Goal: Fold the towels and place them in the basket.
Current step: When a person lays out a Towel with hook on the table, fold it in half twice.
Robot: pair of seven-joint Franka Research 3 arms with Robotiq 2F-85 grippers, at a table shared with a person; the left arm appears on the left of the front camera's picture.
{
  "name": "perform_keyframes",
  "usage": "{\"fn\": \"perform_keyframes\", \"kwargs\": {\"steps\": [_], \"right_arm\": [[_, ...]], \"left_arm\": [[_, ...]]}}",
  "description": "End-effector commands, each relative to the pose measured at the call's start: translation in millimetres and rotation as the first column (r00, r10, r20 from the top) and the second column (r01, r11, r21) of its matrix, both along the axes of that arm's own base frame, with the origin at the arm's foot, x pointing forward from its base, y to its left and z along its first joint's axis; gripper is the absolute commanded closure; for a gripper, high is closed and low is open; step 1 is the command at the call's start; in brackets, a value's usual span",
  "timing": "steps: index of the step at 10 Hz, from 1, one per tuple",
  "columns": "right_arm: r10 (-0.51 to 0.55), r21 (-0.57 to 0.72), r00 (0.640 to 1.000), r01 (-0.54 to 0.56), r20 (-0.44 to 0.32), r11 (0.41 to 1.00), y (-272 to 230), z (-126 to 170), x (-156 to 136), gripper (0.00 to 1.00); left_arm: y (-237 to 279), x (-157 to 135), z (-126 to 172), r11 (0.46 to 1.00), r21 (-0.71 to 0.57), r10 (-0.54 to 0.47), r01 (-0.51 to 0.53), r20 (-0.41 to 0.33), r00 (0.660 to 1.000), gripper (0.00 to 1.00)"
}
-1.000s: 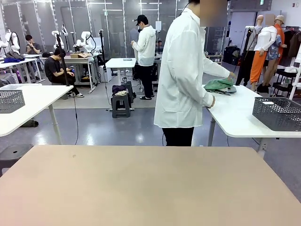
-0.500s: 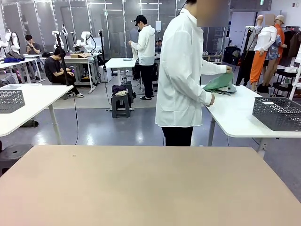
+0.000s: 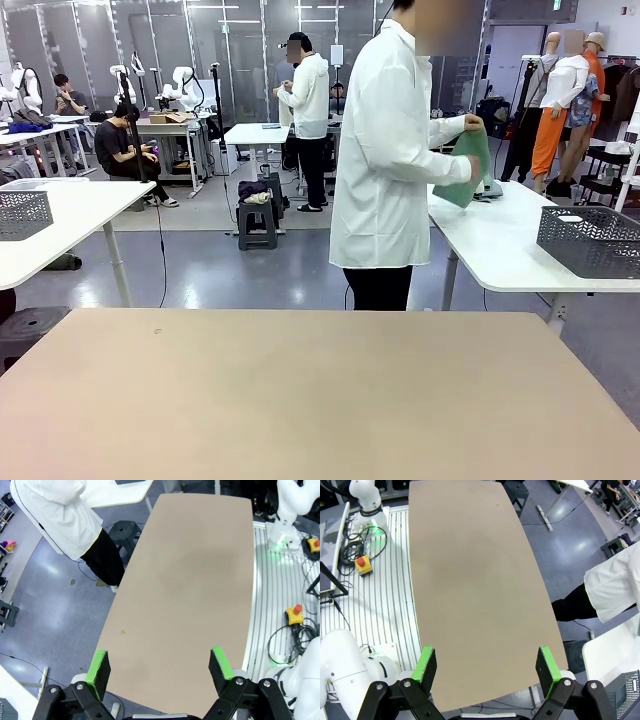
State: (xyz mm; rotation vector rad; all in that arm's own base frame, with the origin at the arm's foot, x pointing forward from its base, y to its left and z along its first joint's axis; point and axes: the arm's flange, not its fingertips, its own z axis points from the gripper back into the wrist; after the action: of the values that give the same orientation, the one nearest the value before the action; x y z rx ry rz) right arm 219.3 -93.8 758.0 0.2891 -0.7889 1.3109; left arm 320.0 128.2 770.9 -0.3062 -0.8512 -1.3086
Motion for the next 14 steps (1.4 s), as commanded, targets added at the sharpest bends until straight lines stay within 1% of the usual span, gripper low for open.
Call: {"fn": "perform_keyframes", "kwargs": {"steps": [1, 14], "right_arm": [[0.016, 0.001, 1.000, -0.016, 0.007, 1.000, 0.2, 0.1, 0.4, 0.00], [0.016, 0.001, 1.000, -0.016, 0.007, 1.000, 0.2, 0.1, 0.4, 0.00]], "left_arm": [[-1.8, 0.0, -0.5, 1.000, -0.004, -0.016, 0.016, 0.011, 1.000, 0.00], [-1.8, 0.0, -0.5, 1.000, -0.004, -0.016, 0.016, 0.011, 1.000, 0.00]]}}
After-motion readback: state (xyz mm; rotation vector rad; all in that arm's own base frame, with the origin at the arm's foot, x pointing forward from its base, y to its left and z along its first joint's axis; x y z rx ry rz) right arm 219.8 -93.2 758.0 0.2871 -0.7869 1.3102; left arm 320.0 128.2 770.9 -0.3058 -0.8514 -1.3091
